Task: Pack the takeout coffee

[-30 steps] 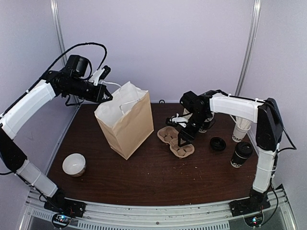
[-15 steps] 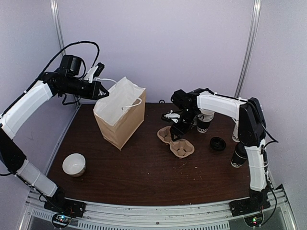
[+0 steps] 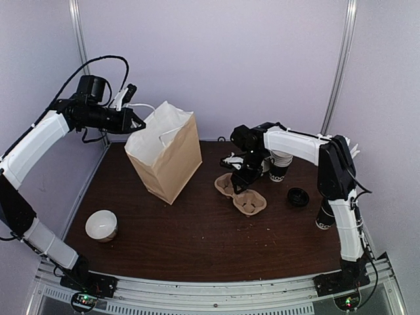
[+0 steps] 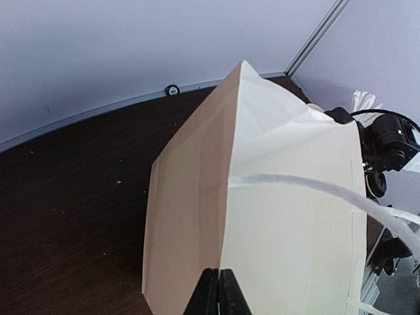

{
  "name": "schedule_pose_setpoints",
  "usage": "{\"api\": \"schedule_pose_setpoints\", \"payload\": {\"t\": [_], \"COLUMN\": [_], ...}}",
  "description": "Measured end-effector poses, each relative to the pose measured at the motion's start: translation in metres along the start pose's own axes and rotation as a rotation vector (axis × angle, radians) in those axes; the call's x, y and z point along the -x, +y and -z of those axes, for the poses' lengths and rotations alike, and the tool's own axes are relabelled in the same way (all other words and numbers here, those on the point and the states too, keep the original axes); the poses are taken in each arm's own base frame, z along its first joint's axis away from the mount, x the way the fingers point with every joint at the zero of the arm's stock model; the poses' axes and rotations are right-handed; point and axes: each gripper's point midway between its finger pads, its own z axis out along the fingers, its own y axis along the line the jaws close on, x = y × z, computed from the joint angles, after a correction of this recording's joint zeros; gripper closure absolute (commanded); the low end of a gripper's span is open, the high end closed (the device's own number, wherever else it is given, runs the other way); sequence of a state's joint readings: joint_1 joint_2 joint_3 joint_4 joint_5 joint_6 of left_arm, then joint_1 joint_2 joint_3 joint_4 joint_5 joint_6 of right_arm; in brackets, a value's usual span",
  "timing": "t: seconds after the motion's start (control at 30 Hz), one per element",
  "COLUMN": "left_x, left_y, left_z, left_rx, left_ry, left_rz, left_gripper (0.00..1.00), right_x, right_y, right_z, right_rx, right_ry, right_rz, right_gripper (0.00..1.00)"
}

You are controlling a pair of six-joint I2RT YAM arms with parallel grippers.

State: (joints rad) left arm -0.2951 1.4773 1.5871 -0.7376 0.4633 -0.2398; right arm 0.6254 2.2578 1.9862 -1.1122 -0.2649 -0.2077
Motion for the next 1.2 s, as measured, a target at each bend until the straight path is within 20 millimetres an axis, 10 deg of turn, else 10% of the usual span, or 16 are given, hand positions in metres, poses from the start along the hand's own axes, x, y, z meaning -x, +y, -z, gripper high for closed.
{"api": "schedule_pose_setpoints", "payload": {"t": [1.2], "left_x": [0.001], "left_y": [0.001], "left_z": [0.002], "left_rx": [-0.038], "left_ry": [-0.005], "left_rz": [0.041], "left_gripper": [1.00], "right_x": [0.009], "right_y": [0.004], "right_z": [0.000], "right_rx": [-0.101], "right_ry": [0.010], "right_rz": [0.026], "right_gripper": [0.53]}}
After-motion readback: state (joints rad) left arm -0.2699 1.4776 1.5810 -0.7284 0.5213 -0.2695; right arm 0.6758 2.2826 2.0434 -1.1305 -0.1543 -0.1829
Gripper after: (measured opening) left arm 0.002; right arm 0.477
